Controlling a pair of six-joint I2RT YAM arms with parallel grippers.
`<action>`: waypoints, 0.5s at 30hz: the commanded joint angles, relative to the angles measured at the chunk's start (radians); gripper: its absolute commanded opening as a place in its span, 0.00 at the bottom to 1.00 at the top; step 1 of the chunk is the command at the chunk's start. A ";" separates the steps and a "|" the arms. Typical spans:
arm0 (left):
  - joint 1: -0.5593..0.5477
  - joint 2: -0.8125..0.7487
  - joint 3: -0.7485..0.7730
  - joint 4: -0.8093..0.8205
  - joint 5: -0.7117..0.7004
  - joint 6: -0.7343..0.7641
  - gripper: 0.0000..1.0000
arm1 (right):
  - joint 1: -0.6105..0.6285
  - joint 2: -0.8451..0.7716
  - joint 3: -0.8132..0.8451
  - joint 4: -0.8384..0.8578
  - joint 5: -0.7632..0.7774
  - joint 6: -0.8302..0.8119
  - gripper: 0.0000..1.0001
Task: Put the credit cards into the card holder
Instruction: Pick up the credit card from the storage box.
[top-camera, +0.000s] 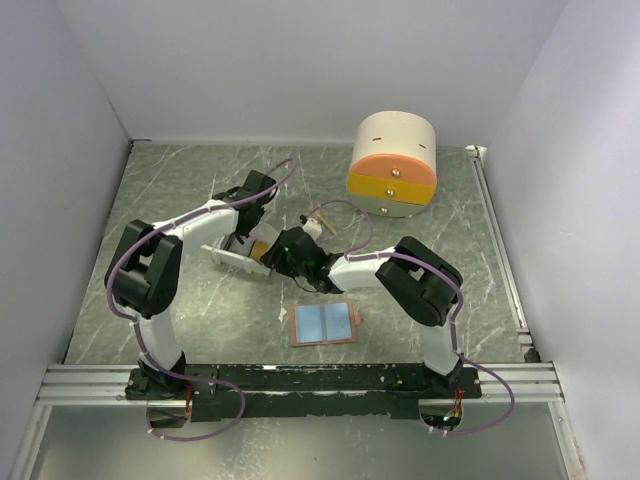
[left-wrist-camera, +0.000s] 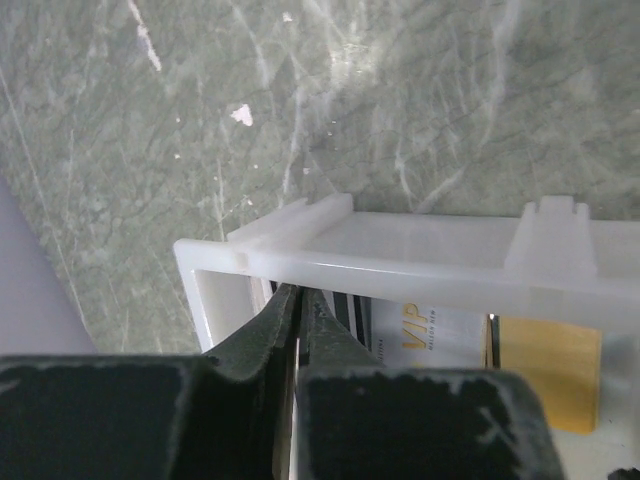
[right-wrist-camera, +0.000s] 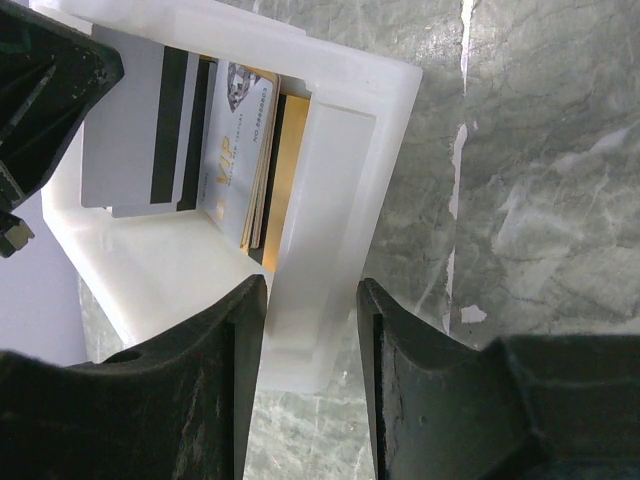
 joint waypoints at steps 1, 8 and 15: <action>0.008 0.018 0.050 -0.061 0.034 -0.017 0.07 | 0.000 0.024 -0.009 -0.008 -0.004 0.010 0.41; 0.008 0.038 0.117 -0.152 0.061 -0.044 0.07 | -0.001 0.025 -0.007 -0.008 -0.003 0.014 0.41; 0.008 0.016 0.162 -0.196 0.048 -0.037 0.07 | 0.000 0.024 -0.005 -0.008 -0.010 0.021 0.44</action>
